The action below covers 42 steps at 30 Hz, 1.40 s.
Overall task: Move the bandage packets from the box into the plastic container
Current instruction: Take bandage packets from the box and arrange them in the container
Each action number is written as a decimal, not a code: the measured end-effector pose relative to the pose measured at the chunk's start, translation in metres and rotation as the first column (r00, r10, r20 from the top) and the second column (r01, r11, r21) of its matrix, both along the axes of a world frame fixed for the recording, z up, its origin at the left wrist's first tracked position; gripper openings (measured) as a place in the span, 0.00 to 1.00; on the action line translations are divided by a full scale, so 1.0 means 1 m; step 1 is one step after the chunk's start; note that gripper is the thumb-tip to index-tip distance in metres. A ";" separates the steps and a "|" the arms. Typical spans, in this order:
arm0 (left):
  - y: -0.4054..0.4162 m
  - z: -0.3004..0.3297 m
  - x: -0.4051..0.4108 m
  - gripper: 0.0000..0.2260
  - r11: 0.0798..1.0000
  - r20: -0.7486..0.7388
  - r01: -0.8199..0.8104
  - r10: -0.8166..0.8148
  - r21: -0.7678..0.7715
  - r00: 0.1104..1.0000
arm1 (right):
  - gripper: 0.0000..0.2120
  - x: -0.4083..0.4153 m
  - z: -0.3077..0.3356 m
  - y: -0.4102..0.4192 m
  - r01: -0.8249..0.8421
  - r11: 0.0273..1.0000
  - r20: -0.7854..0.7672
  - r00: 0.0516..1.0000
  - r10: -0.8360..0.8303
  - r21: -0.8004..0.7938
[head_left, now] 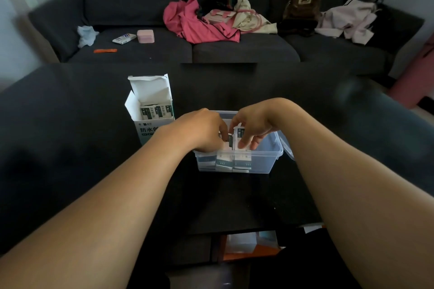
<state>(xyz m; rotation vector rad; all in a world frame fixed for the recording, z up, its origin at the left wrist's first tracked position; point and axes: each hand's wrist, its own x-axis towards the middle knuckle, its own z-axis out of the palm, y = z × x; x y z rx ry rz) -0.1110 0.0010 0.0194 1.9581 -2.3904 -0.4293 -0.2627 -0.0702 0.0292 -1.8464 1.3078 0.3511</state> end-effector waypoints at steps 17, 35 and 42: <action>-0.002 -0.002 -0.002 0.11 1.000 -0.010 -0.029 0.029 0.011 1.000 | 0.31 0.007 0.004 0.015 -0.032 0.991 -0.181 0.983 0.008 -0.129; -0.001 -0.003 -0.004 0.12 1.000 -0.014 -0.031 0.031 -0.002 0.999 | 0.21 0.002 0.011 0.023 0.123 0.992 -0.039 0.992 -0.124 -0.010; -0.001 -0.002 -0.003 0.13 1.000 -0.014 -0.014 0.014 0.002 1.000 | 0.28 -0.003 0.015 0.021 0.081 0.986 -0.044 0.995 -0.088 -0.148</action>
